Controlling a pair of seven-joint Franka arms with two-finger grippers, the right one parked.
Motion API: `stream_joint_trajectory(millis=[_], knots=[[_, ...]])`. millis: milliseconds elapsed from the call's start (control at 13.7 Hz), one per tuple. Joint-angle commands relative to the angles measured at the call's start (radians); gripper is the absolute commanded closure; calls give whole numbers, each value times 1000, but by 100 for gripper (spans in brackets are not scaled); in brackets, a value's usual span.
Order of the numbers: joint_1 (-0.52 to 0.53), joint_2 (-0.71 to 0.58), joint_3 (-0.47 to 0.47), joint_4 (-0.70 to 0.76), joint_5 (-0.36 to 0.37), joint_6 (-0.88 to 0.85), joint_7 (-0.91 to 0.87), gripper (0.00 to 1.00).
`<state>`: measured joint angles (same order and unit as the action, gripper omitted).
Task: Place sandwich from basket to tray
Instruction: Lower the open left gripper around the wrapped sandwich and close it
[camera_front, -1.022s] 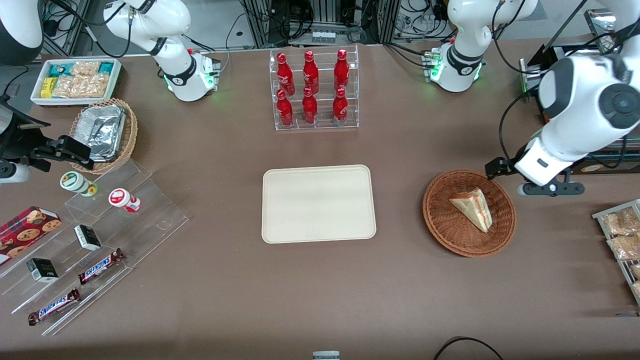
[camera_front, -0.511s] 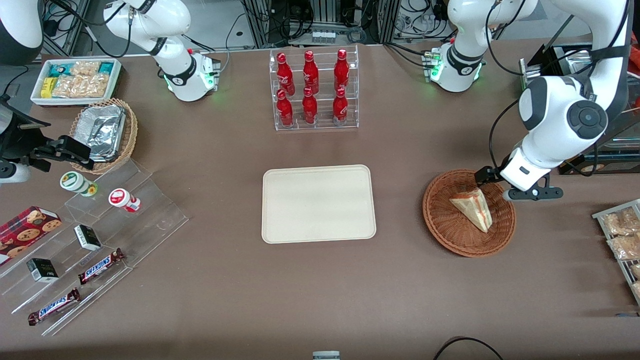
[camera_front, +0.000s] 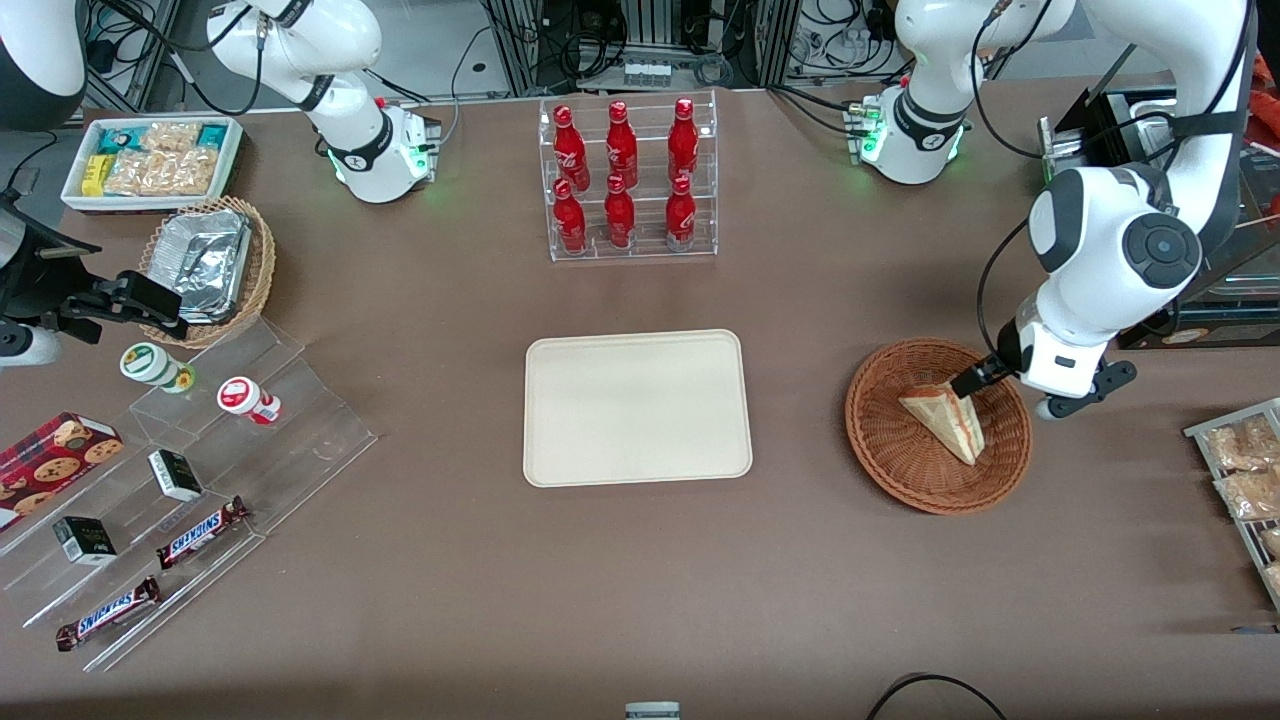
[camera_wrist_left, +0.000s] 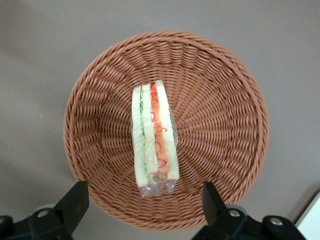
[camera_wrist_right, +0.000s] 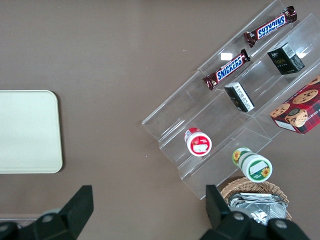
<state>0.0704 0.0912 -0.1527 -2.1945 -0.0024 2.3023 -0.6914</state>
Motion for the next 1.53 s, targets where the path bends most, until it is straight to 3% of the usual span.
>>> stream_joint_trajectory(millis=[0,1314,1387,1460], knots=[[-1,21,-8,-10,-5,48,-152,0],[-15,197,-7,-21,-1,189,-209,2],[-17,197,-7,-21,5,189,-208,13],[-15,197,-5,-28,7,187,-206,45]])
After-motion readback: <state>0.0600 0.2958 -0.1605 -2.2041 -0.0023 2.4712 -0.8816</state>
